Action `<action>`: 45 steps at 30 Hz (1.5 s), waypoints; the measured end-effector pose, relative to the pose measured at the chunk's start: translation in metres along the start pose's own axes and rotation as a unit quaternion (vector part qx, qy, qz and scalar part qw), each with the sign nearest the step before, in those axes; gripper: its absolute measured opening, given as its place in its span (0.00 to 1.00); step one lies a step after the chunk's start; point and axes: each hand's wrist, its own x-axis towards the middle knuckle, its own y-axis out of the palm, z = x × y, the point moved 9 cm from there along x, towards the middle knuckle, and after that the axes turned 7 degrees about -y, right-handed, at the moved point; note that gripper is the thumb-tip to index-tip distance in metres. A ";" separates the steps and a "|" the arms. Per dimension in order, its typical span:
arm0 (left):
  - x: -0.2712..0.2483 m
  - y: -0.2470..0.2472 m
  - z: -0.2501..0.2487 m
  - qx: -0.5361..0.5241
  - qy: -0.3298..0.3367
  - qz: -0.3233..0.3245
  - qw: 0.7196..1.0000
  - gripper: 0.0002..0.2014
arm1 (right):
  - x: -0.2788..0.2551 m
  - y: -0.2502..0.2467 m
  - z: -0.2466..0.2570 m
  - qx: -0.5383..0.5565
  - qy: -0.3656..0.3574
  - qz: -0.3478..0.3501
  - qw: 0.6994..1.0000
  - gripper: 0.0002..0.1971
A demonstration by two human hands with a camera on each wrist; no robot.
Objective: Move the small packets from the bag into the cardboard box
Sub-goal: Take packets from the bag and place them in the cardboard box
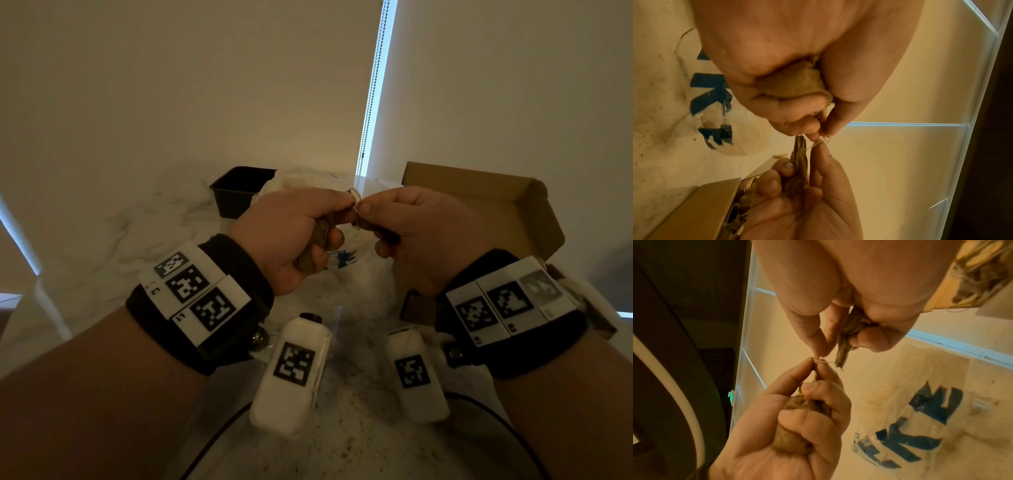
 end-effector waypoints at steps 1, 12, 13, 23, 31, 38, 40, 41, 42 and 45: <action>0.001 -0.001 0.000 -0.004 -0.001 -0.003 1.000 0.06 | 0.000 0.000 0.000 0.002 0.003 -0.001 1.000 0.05; 0.006 -0.015 -0.004 0.008 0.012 -0.043 0.999 0.07 | 0.000 0.000 -0.010 0.081 0.054 -0.015 0.995 0.04; 0.005 -0.016 -0.006 0.017 0.022 -0.050 0.998 0.07 | 0.000 -0.001 -0.011 0.084 0.055 -0.019 0.995 0.04; -0.005 -0.005 -0.018 0.173 0.102 -0.042 0.979 0.11 | 0.003 0.002 -0.015 0.078 0.070 -0.019 0.994 0.05; -0.004 -0.002 -0.021 0.218 0.133 -0.047 0.966 0.03 | 0.001 0.006 -0.012 0.094 0.068 0.005 0.993 0.04; -0.001 -0.012 -0.022 0.072 0.098 -0.044 0.992 0.07 | 0.004 -0.009 -0.005 0.171 0.036 -0.032 0.984 0.10; -0.002 -0.014 -0.026 0.017 0.107 -0.036 0.993 0.07 | 0.006 -0.013 -0.005 0.163 0.038 -0.037 0.985 0.12; -0.002 -0.015 -0.027 -0.003 0.108 -0.031 0.994 0.07 | 0.006 -0.013 -0.005 0.157 0.039 -0.034 0.986 0.12; -0.001 -0.016 -0.027 -0.018 0.103 -0.023 0.994 0.07 | 0.006 -0.013 -0.005 0.151 0.039 -0.028 0.987 0.13; 0.002 -0.015 -0.020 -0.020 0.052 0.005 0.998 0.07 | 0.006 -0.010 -0.004 0.150 0.037 -0.014 0.988 0.14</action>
